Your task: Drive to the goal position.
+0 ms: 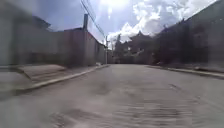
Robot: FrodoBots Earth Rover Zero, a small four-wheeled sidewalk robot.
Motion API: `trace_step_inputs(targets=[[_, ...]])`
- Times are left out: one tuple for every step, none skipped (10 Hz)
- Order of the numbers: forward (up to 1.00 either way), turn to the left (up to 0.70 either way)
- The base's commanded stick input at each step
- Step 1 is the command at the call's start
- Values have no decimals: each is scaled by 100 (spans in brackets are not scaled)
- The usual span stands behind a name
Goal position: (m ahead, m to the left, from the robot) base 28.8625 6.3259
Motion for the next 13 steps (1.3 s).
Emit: trace_step_inputs(targets=[[100, -38], [100, -12], [100, 0], [100, 0], [100, 0], [100, 0], [100, 0], [100, 0], [100, 0], [100, 0], [100, 0], [100, 0], [100, 0]])
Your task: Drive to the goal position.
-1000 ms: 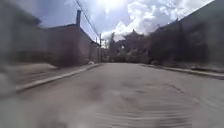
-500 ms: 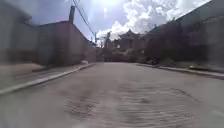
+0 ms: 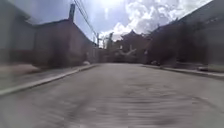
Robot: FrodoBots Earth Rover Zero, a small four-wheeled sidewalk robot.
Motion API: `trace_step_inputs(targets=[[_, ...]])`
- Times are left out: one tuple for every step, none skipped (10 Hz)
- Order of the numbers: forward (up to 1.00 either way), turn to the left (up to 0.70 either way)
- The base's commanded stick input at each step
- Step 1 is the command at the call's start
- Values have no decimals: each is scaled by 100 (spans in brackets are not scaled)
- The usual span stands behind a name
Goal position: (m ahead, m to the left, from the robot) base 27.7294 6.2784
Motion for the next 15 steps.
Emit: trace_step_inputs(targets=[[100, 0], [100, 0], [100, -5], [100, -21], [100, -40], [100, -40], [100, -40], [100, -40], [100, 0], [100, 0], [100, 0], [100, 0], [100, 0], [100, 0], [100, 0]])
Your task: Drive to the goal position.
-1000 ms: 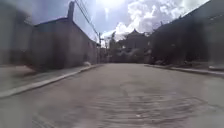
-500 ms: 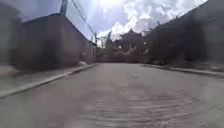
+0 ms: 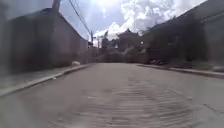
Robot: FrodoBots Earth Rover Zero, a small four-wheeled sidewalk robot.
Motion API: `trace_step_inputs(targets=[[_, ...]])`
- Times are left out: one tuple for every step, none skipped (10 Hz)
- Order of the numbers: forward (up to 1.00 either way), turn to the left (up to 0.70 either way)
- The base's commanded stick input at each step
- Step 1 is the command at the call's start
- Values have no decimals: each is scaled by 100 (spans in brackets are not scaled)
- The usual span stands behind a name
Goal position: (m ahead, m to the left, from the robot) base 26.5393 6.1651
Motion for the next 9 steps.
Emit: trace_step_inputs(targets=[[100, 0], [100, 0], [100, 0], [100, 0], [100, 0], [100, 0], [100, 0], [100, 0], [100, 0]])
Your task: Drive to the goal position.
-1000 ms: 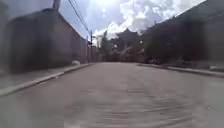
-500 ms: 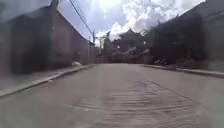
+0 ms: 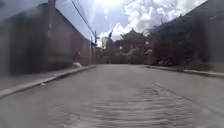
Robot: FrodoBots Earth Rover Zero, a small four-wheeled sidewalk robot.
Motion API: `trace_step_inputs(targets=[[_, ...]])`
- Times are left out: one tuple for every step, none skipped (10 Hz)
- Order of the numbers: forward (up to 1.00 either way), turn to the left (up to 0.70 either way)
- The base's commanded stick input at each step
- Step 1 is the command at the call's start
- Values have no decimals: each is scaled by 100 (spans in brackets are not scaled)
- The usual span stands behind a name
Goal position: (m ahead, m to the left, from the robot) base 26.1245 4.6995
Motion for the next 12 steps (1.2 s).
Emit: trace_step_inputs(targets=[[100, 0], [100, 0], [100, 0], [100, 0], [100, 0], [100, 0], [100, 0], [100, 0], [100, 0], [100, 0], [100, 0], [100, 0]])
